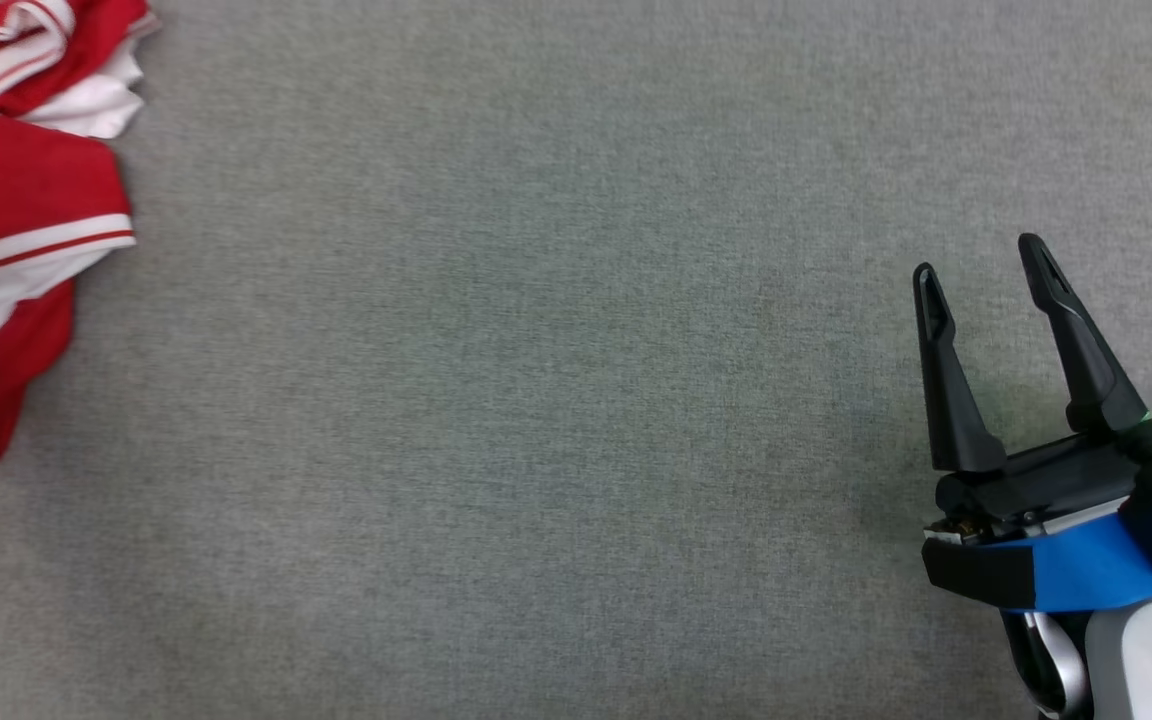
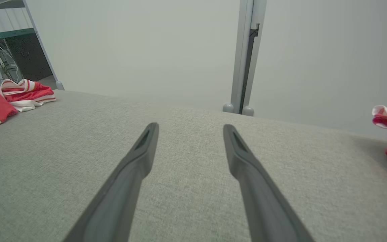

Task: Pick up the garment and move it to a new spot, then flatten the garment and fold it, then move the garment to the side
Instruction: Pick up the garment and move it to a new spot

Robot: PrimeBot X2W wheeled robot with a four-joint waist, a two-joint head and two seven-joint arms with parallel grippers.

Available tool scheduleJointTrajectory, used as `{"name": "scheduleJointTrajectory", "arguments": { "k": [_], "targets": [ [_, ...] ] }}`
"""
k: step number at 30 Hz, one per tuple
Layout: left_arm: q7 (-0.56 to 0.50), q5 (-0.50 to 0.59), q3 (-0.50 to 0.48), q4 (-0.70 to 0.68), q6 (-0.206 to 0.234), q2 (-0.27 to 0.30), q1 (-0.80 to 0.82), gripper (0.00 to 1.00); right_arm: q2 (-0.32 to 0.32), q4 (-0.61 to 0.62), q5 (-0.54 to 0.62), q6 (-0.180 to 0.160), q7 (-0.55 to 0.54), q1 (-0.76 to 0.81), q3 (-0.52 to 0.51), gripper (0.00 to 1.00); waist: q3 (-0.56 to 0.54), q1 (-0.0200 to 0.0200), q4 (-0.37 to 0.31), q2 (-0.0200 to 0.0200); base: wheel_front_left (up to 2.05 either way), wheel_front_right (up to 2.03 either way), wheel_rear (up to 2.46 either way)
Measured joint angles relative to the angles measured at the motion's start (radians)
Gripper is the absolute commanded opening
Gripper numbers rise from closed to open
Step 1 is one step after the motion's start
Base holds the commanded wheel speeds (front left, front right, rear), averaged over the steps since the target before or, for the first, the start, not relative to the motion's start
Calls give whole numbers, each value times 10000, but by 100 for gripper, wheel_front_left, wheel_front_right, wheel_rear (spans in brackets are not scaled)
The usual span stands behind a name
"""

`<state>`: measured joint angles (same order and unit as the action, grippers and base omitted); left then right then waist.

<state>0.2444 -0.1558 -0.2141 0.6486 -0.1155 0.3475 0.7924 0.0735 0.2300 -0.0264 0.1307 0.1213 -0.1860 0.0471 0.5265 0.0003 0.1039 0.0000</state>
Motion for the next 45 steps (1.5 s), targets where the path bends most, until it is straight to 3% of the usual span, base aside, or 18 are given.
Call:
{"name": "scheduleJointTrajectory", "arguments": {
  "k": [10, 19, 20, 21, 22, 23, 32, 45],
  "targets": [
    [-1636, -493, 773, 2995, -138, 639, 1229, 100, 203, 236, 65, 0, -73, -294, -199, 100, 681, 0, -446, 0, 0, 0, 0],
    [-4226, -1482, 1503, 4324, -142, 826, 2038, 100, 240, 253, 63, 0, -104, -352, -215, 100, 640, -3, -414, 1, 0, 0, 0],
    [-4429, -1616, 1551, 4380, -142, 844, 2099, 85, 236, 236, 63, 0, -102, -355, -188, 100, 622, -4, -429, 0, 0, 0, 0],
    [-4589, -1732, 1605, 4412, -142, 857, 2139, 37, 234, 213, 59, 0, -98, -357, -169, 100, 600, -4, -444, 1, 0, 0, 0],
    [-4715, -1824, 1668, 4449, -142, 867, 2150, 13, 234, 176, 36, 0, -96, -360, -148, 100, 575, -4, -465, 0, 0, 0, 0],
    [-4805, -1881, 1745, 4464, -142, 905, 2151, 0, 232, 142, 8, 0, -82, -362, -134, 100, 544, -4, -492, 1, 0, 0, 0],
    [-4619, -2316, 2226, 4429, -142, 1189, 1788, 0, 132, -330, -167, 0, 161, -342, -77, 100, -98, -3, -807, 0, 0, 0, 0],
    [-2092, -2146, 3653, 2362, -142, 1425, 2322, 0, -128, -1452, -648, 0, 790, -131, 330, 100, -1525, -4, -1381, 0, 0, 0, 0]
  ]
}}
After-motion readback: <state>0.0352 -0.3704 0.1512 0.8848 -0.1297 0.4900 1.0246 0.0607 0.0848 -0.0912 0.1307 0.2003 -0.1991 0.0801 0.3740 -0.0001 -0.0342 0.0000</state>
